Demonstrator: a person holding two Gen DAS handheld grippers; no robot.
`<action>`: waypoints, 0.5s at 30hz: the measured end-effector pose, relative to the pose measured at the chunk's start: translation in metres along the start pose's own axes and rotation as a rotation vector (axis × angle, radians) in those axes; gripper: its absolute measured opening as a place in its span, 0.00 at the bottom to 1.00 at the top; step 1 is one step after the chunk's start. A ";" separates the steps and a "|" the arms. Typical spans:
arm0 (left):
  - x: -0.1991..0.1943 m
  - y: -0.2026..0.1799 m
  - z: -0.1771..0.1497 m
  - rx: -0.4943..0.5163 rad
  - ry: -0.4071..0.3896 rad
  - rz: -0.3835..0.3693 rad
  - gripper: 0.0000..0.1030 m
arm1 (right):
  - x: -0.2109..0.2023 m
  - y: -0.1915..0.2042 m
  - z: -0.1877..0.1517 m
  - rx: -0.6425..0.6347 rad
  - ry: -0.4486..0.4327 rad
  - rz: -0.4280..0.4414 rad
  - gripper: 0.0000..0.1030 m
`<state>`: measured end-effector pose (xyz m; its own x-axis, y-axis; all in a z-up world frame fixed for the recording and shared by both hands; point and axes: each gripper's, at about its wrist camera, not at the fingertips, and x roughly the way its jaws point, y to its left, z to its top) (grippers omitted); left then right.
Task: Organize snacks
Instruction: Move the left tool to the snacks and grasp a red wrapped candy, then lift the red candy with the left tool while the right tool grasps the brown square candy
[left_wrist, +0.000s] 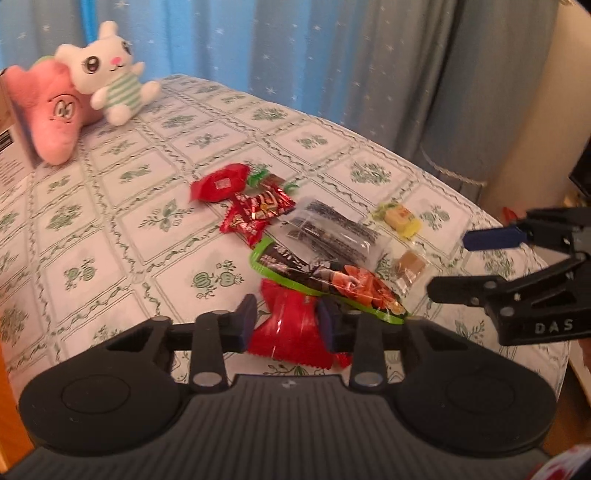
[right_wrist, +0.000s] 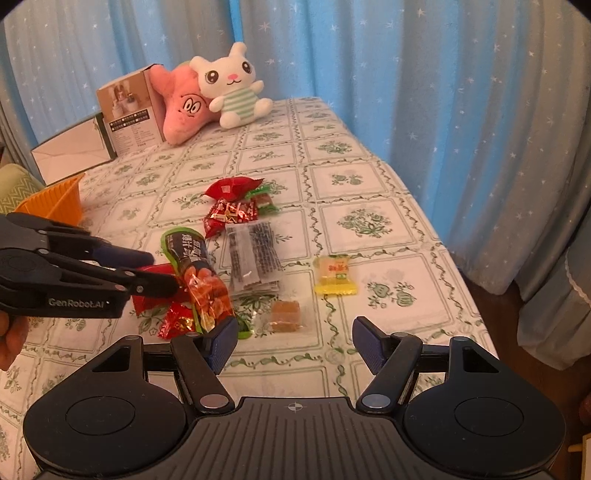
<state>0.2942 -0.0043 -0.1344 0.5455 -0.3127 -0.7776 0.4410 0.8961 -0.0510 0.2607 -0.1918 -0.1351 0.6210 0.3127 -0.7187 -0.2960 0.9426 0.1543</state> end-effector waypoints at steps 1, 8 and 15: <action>-0.001 0.000 -0.002 0.007 0.003 -0.002 0.25 | 0.002 0.001 0.000 -0.004 0.000 0.004 0.66; -0.016 0.005 -0.027 -0.004 0.015 0.034 0.22 | 0.016 0.004 0.000 -0.017 0.005 0.021 0.56; -0.023 0.004 -0.038 -0.029 -0.009 0.103 0.22 | 0.030 0.010 0.001 -0.048 0.003 -0.009 0.46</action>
<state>0.2561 0.0182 -0.1409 0.5934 -0.2217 -0.7738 0.3616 0.9323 0.0102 0.2766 -0.1729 -0.1542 0.6218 0.3042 -0.7217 -0.3249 0.9386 0.1157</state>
